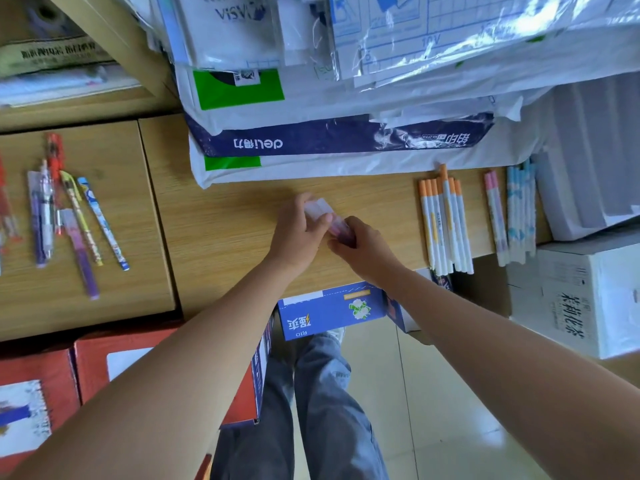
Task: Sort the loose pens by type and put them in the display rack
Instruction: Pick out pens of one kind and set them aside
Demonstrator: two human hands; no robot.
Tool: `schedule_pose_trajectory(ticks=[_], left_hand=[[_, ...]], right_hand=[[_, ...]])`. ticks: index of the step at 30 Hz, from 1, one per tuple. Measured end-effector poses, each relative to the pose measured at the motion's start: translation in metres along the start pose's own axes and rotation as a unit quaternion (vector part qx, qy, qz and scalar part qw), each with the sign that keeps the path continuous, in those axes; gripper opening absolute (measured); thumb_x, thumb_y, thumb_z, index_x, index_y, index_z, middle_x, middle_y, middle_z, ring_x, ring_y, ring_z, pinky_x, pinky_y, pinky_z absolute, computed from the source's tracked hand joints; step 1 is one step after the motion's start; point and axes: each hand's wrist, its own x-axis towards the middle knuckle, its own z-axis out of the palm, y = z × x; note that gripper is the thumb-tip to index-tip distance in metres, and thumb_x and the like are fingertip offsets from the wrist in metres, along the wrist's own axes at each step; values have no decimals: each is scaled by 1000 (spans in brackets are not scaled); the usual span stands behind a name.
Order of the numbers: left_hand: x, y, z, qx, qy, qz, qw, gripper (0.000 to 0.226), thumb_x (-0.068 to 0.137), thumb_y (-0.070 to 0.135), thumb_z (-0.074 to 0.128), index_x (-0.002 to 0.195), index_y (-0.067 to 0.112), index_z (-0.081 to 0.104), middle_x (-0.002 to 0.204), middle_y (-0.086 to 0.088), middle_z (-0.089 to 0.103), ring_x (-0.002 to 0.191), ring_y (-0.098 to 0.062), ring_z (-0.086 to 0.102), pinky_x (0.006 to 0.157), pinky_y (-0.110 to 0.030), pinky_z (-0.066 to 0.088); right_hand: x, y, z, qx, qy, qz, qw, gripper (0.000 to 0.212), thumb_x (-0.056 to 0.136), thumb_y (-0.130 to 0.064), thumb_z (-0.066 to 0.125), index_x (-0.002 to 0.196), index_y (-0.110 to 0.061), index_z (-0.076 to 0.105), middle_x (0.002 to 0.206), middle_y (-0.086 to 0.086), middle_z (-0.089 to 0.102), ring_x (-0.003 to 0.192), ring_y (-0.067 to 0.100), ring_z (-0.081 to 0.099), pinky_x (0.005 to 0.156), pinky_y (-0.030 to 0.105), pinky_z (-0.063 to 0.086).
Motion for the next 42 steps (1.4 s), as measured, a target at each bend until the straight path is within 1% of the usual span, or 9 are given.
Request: schedule_pose_trajectory(ticks=[5, 9, 11, 15, 19, 22, 27, 34, 42], left_hand=[[-2, 2, 13, 245, 12, 112, 963, 44, 93, 26, 55, 136, 16, 49, 142, -10, 38, 127, -31, 38, 100, -44, 39], [-2, 0, 31, 334, -42, 153, 929, 56, 93, 28, 54, 146, 23, 36, 159, -8, 14, 146, -32, 11, 114, -44, 19], [-2, 2, 39, 337, -51, 156, 927, 60, 92, 26, 55, 148, 23, 32, 159, -12, 11, 147, -33, 9, 115, -45, 17], [-5, 9, 48, 335, -23, 147, 930, 59, 90, 25, 57, 145, 25, 37, 146, -12, 31, 133, -33, 30, 106, -45, 31], [0, 13, 52, 309, -8, 132, 942, 53, 91, 22, 56, 141, 18, 42, 133, -13, 40, 123, -33, 41, 100, -43, 35], [2, 19, 56, 279, -12, 114, 953, 52, 92, 20, 55, 141, 10, 40, 129, -16, 42, 119, -34, 43, 96, -42, 38], [1, 23, 61, 255, -15, 109, 961, 54, 94, 19, 54, 143, 7, 34, 132, -15, 46, 116, -30, 50, 91, -36, 42], [-1, 26, 62, 259, -9, 99, 961, 56, 94, 20, 55, 143, 8, 32, 132, -14, 47, 110, -28, 54, 86, -31, 43], [0, 34, 65, 261, 21, 90, 961, 61, 94, 20, 56, 147, 10, 27, 130, -15, 47, 104, -31, 57, 79, -32, 44]], right_hand=[[8, 27, -16, -58, 153, 74, 984, 15, 89, -13, 56, 101, -6, 49, 97, 10, 53, 80, 24, 49, 63, 30, 35], [6, 40, -14, -81, 209, 47, 973, 27, 91, -15, 56, 112, -3, 46, 112, 14, 51, 96, 31, 51, 72, 31, 36], [4, 43, -9, -94, 226, 24, 969, 31, 87, -13, 60, 113, -2, 46, 113, 15, 50, 98, 31, 50, 75, 29, 34], [2, 48, -8, -91, 239, 15, 967, 37, 82, -12, 64, 115, -3, 49, 113, 15, 51, 101, 30, 48, 78, 23, 30], [-6, 50, -14, -12, 239, -1, 971, 44, 81, -18, 66, 119, -3, 52, 114, 12, 52, 103, 25, 48, 86, 26, 36], [-10, 55, -21, 1, 232, 7, 973, 42, 81, -7, 59, 123, -7, 52, 116, 10, 50, 106, 24, 49, 90, 30, 42], [-5, 66, -33, -22, 223, 20, 974, 23, 84, -10, 62, 106, -6, 55, 103, 7, 54, 90, 22, 51, 74, 25, 38], [-1, 72, -36, -79, 216, -5, 973, 21, 86, -27, 67, 91, -8, 58, 85, 5, 62, 72, 23, 55, 61, 33, 44], [-4, 75, -43, -81, 205, -26, 975, 22, 80, -27, 71, 83, -8, 60, 74, 2, 60, 65, 24, 55, 58, 37, 49]])
